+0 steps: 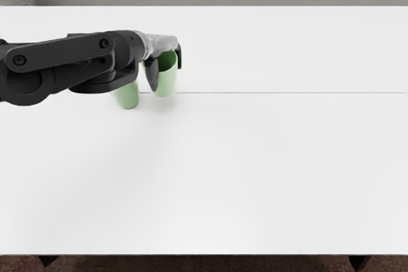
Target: Pick up cup and place in cup with left hand
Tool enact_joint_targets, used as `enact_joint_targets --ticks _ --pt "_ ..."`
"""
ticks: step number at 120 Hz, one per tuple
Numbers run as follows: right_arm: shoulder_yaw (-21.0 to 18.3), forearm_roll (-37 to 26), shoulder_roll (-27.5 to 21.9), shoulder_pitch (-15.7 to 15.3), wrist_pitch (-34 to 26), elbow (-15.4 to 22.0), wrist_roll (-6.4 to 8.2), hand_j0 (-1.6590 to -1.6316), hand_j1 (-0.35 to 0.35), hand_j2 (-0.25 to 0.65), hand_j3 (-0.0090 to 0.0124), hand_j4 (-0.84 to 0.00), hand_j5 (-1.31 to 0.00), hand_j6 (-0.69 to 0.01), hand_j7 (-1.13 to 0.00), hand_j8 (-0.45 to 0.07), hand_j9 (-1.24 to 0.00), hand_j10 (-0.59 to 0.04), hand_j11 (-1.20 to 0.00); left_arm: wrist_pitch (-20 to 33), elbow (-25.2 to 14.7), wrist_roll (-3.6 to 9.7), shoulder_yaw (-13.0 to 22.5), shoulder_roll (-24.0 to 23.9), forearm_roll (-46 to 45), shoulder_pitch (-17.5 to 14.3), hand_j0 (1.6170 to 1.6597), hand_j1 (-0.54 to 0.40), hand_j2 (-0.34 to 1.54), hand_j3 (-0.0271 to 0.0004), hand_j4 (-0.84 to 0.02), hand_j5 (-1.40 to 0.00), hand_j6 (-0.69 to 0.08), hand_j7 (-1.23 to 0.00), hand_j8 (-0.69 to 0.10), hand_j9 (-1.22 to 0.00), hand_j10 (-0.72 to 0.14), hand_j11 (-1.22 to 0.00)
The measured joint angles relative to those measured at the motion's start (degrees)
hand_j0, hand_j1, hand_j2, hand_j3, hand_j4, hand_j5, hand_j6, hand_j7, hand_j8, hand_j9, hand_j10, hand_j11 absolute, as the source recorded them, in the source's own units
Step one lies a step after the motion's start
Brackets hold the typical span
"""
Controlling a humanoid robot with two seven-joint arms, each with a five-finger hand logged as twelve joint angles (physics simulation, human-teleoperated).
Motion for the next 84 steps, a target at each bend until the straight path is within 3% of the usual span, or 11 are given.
enact_joint_targets --ticks 30,61,84 --pt "0.0 0.0 0.0 0.02 -0.01 0.0 0.0 -1.6581 -0.316 -0.006 0.0 -0.028 -0.04 -0.028 -0.04 -0.028 -0.04 -0.028 -0.04 -2.78 0.06 0.0 -0.45 3.14 -2.2 -4.16 1.6516 -0.116 0.07 0.0 -0.525 -0.7 -0.269 -0.7 -0.226 -0.7 -0.362 -0.71" --pt "0.0 0.0 0.0 0.02 0.0 0.0 0.0 -1.6581 -0.316 -0.006 0.0 -0.028 -0.04 -0.028 -0.04 -0.028 -0.04 -0.028 -0.04 -4.04 0.06 -0.03 -0.64 5.86 -4.51 -5.68 1.6516 -0.123 0.07 0.0 -0.527 -0.69 -0.27 -0.7 -0.22 -0.7 -0.352 -0.71" --pt "0.0 0.0 0.0 0.01 0.0 0.0 0.0 -1.6581 -0.316 -0.006 0.0 -0.028 -0.04 -0.028 -0.04 -0.028 -0.04 -0.028 -0.04 -4.2 0.06 -0.03 -0.6 7.92 -5.34 -5.01 1.6513 -0.125 0.08 0.0 -0.526 -0.69 -0.272 -0.7 -0.221 -0.7 -0.353 -0.71"
